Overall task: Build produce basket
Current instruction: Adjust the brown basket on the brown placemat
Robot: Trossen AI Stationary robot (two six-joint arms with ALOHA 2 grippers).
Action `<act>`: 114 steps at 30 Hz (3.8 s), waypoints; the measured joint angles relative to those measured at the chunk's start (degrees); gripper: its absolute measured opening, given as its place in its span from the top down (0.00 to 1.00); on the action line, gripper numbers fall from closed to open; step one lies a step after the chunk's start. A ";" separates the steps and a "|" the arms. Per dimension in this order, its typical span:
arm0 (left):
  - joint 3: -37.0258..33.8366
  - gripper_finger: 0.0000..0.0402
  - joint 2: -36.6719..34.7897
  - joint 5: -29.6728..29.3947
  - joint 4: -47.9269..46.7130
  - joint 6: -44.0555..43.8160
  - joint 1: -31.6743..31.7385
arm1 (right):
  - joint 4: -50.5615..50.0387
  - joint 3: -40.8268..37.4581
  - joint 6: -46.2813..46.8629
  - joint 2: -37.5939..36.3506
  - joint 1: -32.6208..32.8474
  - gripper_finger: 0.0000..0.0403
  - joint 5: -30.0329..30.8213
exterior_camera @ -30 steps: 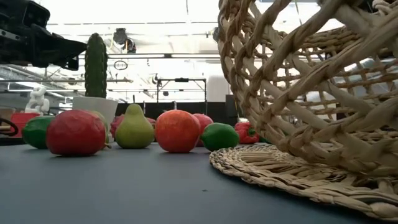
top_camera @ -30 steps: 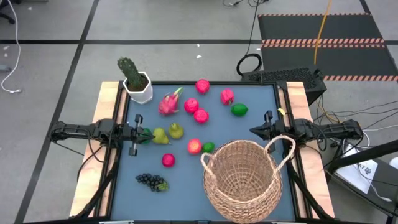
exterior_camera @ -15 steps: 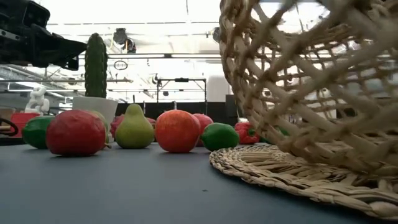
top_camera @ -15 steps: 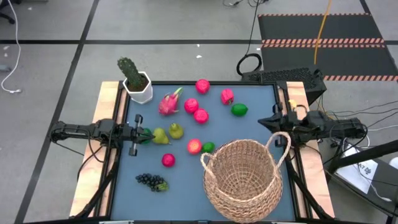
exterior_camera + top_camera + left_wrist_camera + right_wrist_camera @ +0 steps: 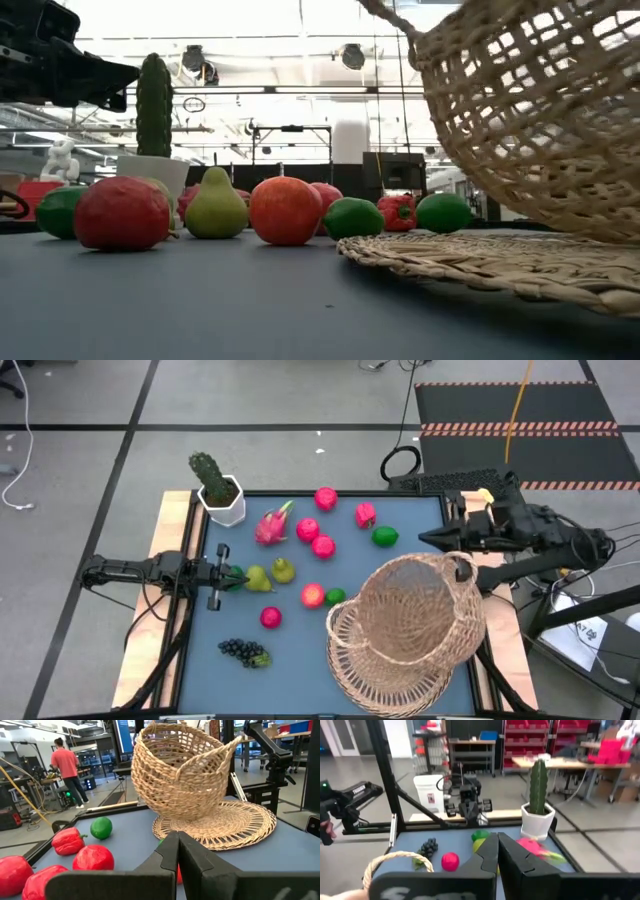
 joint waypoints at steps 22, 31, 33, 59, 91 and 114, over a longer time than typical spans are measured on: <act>0.02 0.98 0.00 -0.04 0.35 -1.29 0.00 | 13.09 -5.93 8.23 3.23 0.52 1.00 -0.09; 0.02 0.98 -0.01 -1.68 3.20 -5.38 -0.01 | 21.13 -3.54 19.47 6.92 2.56 1.00 3.33; 0.00 0.98 0.00 -1.89 3.17 -6.23 -0.02 | 21.36 -1.87 21.44 9.18 4.43 1.00 3.93; 19.14 0.99 17.72 -8.55 4.70 -17.12 -0.22 | 9.52 0.93 34.43 12.67 8.64 1.00 5.93; 51.24 0.99 67.18 -8.63 10.92 -16.79 2.47 | -35.81 -7.11 30.97 4.20 -2.56 0.74 13.75; 51.84 0.99 70.29 -11.54 15.28 -19.57 0.57 | -33.15 -7.11 1.89 4.17 -2.63 0.69 32.69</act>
